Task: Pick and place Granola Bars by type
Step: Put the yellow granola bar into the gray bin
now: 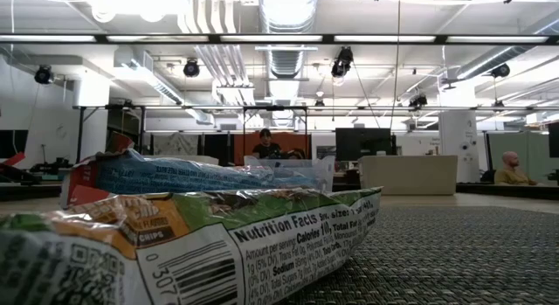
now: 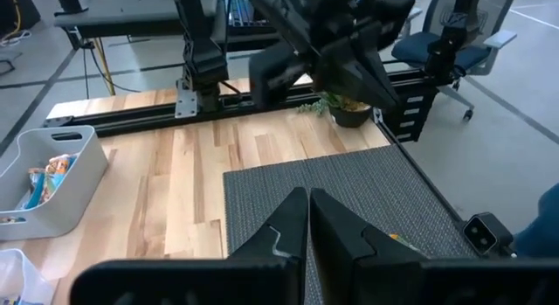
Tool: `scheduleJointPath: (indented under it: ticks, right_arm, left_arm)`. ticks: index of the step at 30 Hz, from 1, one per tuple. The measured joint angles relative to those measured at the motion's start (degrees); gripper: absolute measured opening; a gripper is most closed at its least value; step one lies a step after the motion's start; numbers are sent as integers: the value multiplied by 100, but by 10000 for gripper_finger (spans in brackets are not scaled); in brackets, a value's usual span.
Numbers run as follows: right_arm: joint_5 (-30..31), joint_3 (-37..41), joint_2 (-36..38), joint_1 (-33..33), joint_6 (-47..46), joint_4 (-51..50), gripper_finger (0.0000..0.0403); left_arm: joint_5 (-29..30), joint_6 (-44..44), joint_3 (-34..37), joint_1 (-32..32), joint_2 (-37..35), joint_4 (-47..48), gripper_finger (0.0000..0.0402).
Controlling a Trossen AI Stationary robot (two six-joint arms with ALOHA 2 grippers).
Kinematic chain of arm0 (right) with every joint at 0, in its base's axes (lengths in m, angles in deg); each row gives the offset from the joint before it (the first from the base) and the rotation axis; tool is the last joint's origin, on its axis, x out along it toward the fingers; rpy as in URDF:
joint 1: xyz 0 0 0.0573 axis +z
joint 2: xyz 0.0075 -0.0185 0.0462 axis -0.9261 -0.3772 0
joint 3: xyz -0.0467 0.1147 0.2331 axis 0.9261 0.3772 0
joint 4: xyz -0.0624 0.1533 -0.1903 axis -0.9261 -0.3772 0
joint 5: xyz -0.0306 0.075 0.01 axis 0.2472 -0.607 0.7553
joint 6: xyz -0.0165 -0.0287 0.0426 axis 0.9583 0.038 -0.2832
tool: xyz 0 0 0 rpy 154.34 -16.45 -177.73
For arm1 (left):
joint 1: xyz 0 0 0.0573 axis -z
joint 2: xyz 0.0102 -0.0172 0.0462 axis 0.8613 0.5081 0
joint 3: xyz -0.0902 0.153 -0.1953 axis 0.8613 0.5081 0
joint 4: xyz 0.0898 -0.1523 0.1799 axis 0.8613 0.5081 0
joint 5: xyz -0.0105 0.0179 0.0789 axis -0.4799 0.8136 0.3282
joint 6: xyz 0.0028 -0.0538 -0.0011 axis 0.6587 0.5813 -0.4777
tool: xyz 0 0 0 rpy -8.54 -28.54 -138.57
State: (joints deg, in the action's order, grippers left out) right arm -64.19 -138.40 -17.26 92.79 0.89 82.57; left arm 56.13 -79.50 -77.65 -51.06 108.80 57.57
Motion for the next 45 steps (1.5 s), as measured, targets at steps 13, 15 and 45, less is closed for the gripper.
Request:
scheduleJointPath:
  ticks: [13, 15, 45]
  right_arm:
    - [-70, 0, -185, 96, 882, -17, 8]
    - [-89, 0, -185, 108, 1029, -23, 8]
    - [-229, -1325, -807, 102, 152, -2684, 9]
  left_arm:
    - [-2, 211, 0, 14, 0, 25, 0]
    - [-1, 117, 0, 78, 0, 52, 0]
    - [-4, -374, -317, 579, -1185, 2438, 0]
